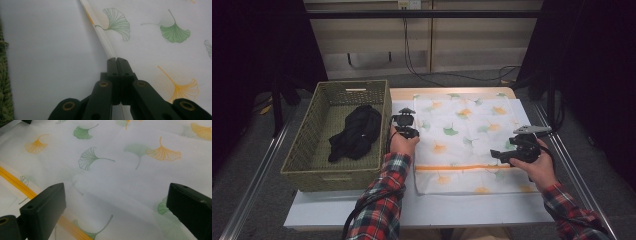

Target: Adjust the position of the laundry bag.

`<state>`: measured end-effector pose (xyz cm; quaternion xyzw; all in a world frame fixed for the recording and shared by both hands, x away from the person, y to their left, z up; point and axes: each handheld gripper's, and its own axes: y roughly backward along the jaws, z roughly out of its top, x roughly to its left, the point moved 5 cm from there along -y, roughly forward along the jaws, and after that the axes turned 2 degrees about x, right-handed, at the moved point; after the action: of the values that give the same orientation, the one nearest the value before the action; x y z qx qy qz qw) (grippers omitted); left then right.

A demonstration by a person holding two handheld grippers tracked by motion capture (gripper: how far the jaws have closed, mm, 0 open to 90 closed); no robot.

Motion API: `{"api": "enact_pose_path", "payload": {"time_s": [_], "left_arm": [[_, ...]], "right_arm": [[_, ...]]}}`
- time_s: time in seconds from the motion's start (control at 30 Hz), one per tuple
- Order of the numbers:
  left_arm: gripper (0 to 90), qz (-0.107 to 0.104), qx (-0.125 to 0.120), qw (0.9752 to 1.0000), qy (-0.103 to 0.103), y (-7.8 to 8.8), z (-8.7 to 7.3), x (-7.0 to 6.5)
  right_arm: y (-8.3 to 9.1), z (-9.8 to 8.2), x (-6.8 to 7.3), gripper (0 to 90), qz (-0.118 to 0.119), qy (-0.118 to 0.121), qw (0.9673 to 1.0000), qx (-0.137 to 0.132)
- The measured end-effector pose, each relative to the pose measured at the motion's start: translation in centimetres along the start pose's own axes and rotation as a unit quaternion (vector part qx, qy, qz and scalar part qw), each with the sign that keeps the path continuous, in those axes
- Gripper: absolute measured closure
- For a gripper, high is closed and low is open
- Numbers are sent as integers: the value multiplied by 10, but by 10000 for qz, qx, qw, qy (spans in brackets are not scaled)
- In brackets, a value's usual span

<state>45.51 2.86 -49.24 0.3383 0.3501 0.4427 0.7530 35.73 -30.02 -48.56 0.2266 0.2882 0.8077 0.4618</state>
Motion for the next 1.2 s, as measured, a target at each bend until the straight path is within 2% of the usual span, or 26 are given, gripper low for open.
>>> {"api": "enact_pose_path", "payload": {"time_s": [0.03, 0.13, 0.23, 0.37, 0.4, 0.43, 0.6, 0.67, 0.77, 0.83, 1.07, 1.2], "left_arm": [[896, 2, -59, 10000, 74, 2, 3, 0], [896, 52, -40, 10000, 58, 6, 8, 3], [897, 98, -146, 9997, 164, 9, 14, 4], [898, 173, -84, 9998, 96, 12, 18, 6], [897, 182, -130, 9996, 182, 14, 21, 7], [897, 231, -103, 9995, 168, 15, 23, 8], [898, 296, -97, 9994, 146, 18, 26, 11], [897, 295, -140, 9992, 248, 20, 28, 13], [898, 393, -160, 9989, 212, 22, 29, 13], [898, 354, -186, 9989, 265, 24, 30, 13], [898, 525, -165, 9982, 246, 34, 32, 19], [897, 624, -207, 9974, 303, 42, 33, 23]], "right_arm": [[0, 0, 1, 20, 2, 10, 10000, -9], [0, 1, 2, 19, 9, 41, 10000, -29], [0, 1, 2, 18, 8, 47, 10000, -22], [1, 2, 2, 18, -4, 27, 10000, -22], [1, 2, 1, 18, -4, 33, 10000, -14], [1, 1, 1, 18, -12, 41, 10000, -7], [2, 2, 1, 18, -14, 37, 10000, -9], [2, 2, 1, 18, -13, 61, 10000, -4], [1, 1, 2, 18, 2, 69, 10000, 4], [0, 2, 2, 18, 6, 84, 10000, -7], [1, 2, 2, 18, 9, 78, 10000, 8], [2, 3, 2, 19, 13, 74, 10000, -6]]}}
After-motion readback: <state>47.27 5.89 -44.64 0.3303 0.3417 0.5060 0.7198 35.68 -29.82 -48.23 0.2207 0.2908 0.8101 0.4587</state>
